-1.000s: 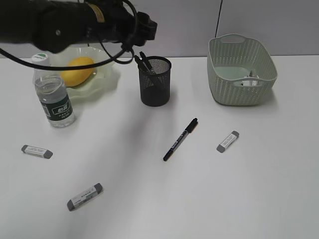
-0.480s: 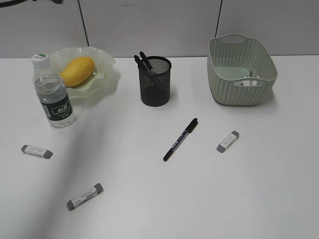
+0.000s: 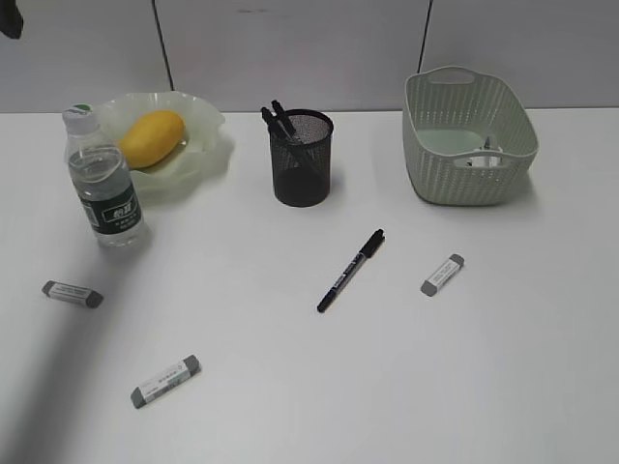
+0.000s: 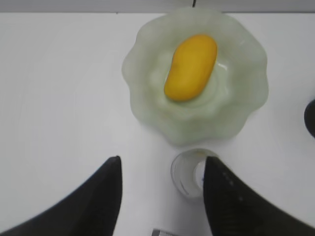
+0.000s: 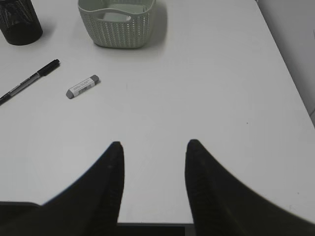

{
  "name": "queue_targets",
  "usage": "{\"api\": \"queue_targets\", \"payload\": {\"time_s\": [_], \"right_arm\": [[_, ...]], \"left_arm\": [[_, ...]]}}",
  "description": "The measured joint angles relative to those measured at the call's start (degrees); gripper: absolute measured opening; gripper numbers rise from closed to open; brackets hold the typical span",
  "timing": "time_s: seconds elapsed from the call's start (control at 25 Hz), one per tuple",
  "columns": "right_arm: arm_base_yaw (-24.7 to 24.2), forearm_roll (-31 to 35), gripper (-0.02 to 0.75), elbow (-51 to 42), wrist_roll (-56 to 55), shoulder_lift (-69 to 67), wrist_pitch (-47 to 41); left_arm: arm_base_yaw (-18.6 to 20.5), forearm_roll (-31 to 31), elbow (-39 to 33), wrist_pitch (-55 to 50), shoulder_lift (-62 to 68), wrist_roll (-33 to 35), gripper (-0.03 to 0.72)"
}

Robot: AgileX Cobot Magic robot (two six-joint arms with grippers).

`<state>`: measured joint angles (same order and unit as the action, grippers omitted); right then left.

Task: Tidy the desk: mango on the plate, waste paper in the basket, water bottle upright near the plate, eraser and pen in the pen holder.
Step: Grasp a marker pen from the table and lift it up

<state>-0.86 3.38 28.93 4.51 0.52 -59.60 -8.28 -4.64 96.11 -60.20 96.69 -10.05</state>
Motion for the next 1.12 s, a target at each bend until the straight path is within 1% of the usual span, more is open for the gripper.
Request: {"api": "queue_targets", "payload": {"time_s": [0.08,0.16,0.24,0.4,0.52,0.68,0.88,1.12], "right_arm": [[0.0,0.0,0.340,0.0,0.0,0.0,0.0],[0.0,0.0,0.340,0.0,0.0,0.0,0.0],[0.0,0.0,0.340,0.0,0.0,0.0,0.0],[0.0,0.0,0.340,0.0,0.0,0.0,0.0],[0.0,0.0,0.340,0.0,0.0,0.0,0.0],[0.0,0.0,0.340,0.0,0.0,0.0,0.0],[0.0,0.0,0.339,0.0,0.0,0.0,0.0],[0.0,0.0,0.339,0.0,0.0,0.0,0.0]], "left_arm": [[0.0,-0.2,-1.4,-1.2,-1.2,0.0,0.407],[0.0,-0.3,-5.2,-1.1,-4.4,0.0,0.407],[0.1,-0.4,-11.6,0.8,-10.0,0.0,0.407],[1.7,0.2,-24.6,3.9,-22.0,0.1,0.407],[3.6,0.5,-35.0,5.3,-29.7,0.1,0.407],[7.1,0.7,-45.9,7.6,-39.7,0.2,0.407],[7.7,1.7,-53.6,7.3,-52.9,2.8,0.407],[7.7,4.6,-58.5,1.8,-67.7,6.3,0.407]]}}
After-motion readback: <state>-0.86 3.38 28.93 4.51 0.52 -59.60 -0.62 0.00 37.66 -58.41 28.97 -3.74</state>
